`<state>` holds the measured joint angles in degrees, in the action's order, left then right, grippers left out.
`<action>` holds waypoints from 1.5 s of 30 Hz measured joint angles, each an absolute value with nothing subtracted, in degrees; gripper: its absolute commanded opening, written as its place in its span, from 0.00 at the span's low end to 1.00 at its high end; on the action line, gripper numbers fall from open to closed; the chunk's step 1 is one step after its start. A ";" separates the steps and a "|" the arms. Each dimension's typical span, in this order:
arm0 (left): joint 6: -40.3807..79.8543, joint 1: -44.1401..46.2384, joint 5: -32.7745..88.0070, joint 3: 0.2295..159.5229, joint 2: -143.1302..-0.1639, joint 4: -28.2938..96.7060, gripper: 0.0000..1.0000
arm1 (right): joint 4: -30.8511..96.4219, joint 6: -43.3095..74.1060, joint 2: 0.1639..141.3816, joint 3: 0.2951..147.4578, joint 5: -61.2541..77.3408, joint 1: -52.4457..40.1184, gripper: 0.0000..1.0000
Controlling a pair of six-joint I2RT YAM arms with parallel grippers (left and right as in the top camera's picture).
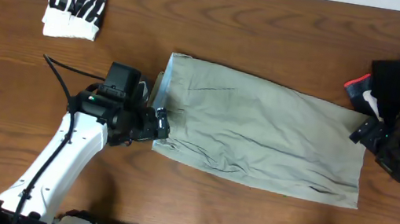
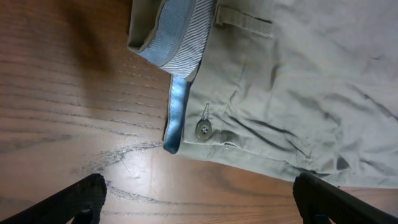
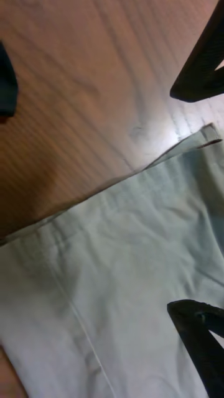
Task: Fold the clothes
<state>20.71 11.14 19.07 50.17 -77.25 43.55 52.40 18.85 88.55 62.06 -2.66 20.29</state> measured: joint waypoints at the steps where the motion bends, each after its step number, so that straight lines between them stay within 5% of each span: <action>1: 20.73 11.14 19.07 50.17 -77.25 43.55 0.98 | 51.66 18.20 88.55 61.67 -1.96 20.73 0.98; 45: 18.96 11.14 19.09 50.17 -77.25 41.98 0.98 | 31.59 5.74 95.26 48.86 8.95 24.62 0.98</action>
